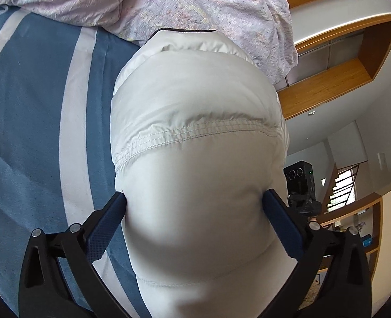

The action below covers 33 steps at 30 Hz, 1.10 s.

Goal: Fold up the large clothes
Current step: 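Press the bundle with the left gripper while the right gripper pushes the jacket side inward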

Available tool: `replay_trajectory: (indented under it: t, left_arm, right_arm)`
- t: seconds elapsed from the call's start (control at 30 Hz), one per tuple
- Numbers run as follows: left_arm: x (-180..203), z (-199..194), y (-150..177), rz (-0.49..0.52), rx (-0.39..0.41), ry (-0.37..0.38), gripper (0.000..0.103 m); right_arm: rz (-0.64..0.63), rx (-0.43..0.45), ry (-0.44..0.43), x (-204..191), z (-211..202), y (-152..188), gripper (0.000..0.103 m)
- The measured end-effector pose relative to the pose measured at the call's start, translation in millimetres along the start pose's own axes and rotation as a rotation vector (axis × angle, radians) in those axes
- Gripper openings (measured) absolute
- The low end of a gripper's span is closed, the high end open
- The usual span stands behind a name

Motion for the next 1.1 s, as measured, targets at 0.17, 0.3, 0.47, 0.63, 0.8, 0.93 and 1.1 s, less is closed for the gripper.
replay_trajectory:
  t: [0.17, 0.3, 0.47, 0.63, 0.8, 0.93, 1.1]
  left_arm:
    - [-3.5, 1.8, 1.6, -0.019, 0.001, 0.02, 0.102]
    - [-3.6, 4.2, 2.1, -0.028, 0.011, 0.016, 0.102]
    - [0.8, 2.1, 5.1, -0.029, 0.045, 0.01, 0.101]
    - [6.7, -10.5, 4.7, -0.018, 0.082, 0.02, 0.086]
    - [12.6, -26.8, 1.9, 0.015, 0.115, 0.008, 0.081]
    - [15.0, -46.7, -4.7, 0.029, 0.16, 0.012, 0.08]
    - [12.9, -73.4, -21.0, 0.039, 0.223, -0.001, 0.08]
  right_arm:
    - [-0.045, -0.042, -0.025, -9.9, 12.5, -3.9, 0.101]
    - [-0.101, -0.064, -0.059, -22.4, 23.3, -4.9, 0.101]
    - [-0.112, -0.025, -0.121, -32.6, 30.7, -4.9, 0.101]
    - [-0.16, 0.042, -0.162, -46.1, 23.4, 3.7, 0.076]
    - [-0.178, 0.064, -0.176, -60.0, 23.8, 5.1, 0.065]
    - [-0.22, 0.072, -0.19, -77.3, 24.4, -3.7, 0.062]
    - [-0.252, 0.069, -0.204, -104.3, 38.7, -20.6, 0.061]
Point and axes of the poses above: each gripper's, at about its wrist camera, not at the fingertips, and z roughly the way its jaws point, x to its right, y to its underside, the point moved 8 cm from there along z, roughly the way its jaws point
